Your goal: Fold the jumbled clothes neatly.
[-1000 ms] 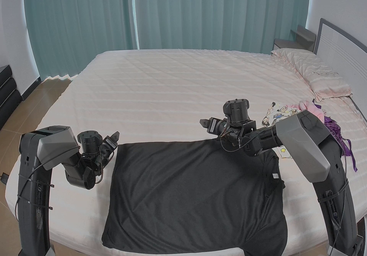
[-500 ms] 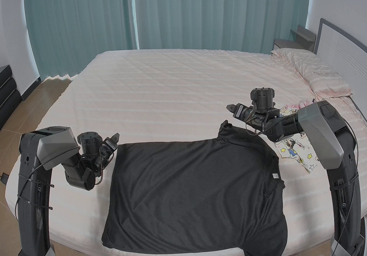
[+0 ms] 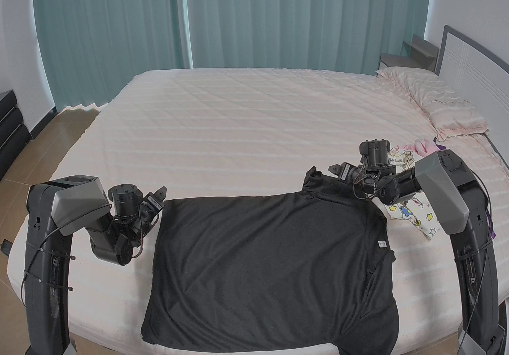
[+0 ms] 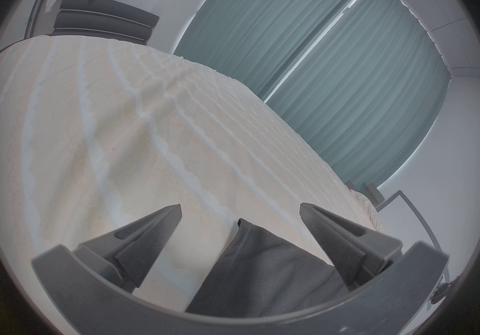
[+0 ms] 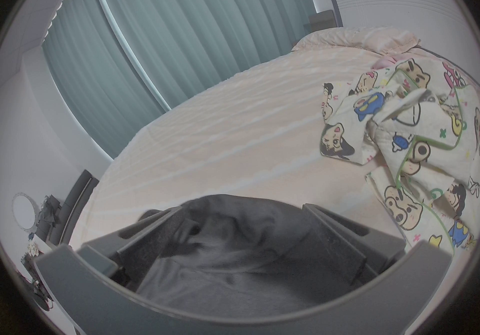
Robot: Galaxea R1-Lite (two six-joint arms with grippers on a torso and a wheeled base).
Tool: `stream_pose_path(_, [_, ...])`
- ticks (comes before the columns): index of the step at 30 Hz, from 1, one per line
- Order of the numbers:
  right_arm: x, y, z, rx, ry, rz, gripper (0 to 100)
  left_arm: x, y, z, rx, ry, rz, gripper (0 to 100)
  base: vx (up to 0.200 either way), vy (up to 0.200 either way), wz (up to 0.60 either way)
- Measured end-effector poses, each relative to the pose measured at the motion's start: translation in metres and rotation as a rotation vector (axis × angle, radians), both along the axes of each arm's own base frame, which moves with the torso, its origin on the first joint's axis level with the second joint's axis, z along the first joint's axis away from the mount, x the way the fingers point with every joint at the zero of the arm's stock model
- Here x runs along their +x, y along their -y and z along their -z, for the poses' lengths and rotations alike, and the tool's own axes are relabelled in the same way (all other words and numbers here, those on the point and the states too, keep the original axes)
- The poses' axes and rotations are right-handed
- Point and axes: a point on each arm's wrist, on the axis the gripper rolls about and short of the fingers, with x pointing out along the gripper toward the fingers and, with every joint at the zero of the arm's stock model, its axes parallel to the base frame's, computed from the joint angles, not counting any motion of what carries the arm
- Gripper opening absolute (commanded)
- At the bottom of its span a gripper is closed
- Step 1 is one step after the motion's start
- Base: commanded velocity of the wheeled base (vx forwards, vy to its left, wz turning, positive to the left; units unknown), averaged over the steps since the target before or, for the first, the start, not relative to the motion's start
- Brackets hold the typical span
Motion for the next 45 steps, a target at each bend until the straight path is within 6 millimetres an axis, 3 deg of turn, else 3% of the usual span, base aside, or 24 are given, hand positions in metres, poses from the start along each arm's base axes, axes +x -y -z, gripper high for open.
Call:
stream_pose_path(12, [0.005, 0.023, 0.032, -0.023, -0.044, 0.024, 100, -0.004, 0.003, 0.001, 0.001, -0.005, 0.005, 100, 0.000, 0.000, 0.00])
stream_pose_path(13, [0.005, 0.024, 0.033, -0.022, -0.046, 0.024, 0, -0.004, 0.003, 0.001, 0.001, -0.006, 0.006, 100, 0.000, 0.000, 0.00])
stream_pose_path(21, [0.008, 0.023, 0.045, -0.014, -0.053, 0.020, 0, -0.004, 0.004, 0.001, 0.001, -0.005, 0.008, 100, 0.000, 0.000, 0.00])
stream_pose_path(39, [0.010, 0.057, 0.020, -0.002, -0.014, 0.150, 0, -0.004, 0.004, 0.001, 0.001, -0.005, 0.008, 100, 0.000, 0.000, 0.00])
stream_pose_path(40, [0.010, 0.058, 0.021, -0.004, -0.020, 0.154, 100, -0.004, 0.004, 0.001, 0.001, -0.005, 0.008, 100, 0.000, 0.000, 0.00])
stream_pose_path(45, [0.004, 0.056, 0.029, -0.009, -0.056, 0.146, 100, -0.004, 0.004, 0.001, 0.001, -0.003, 0.008, 100, 0.000, 0.000, 0.00])
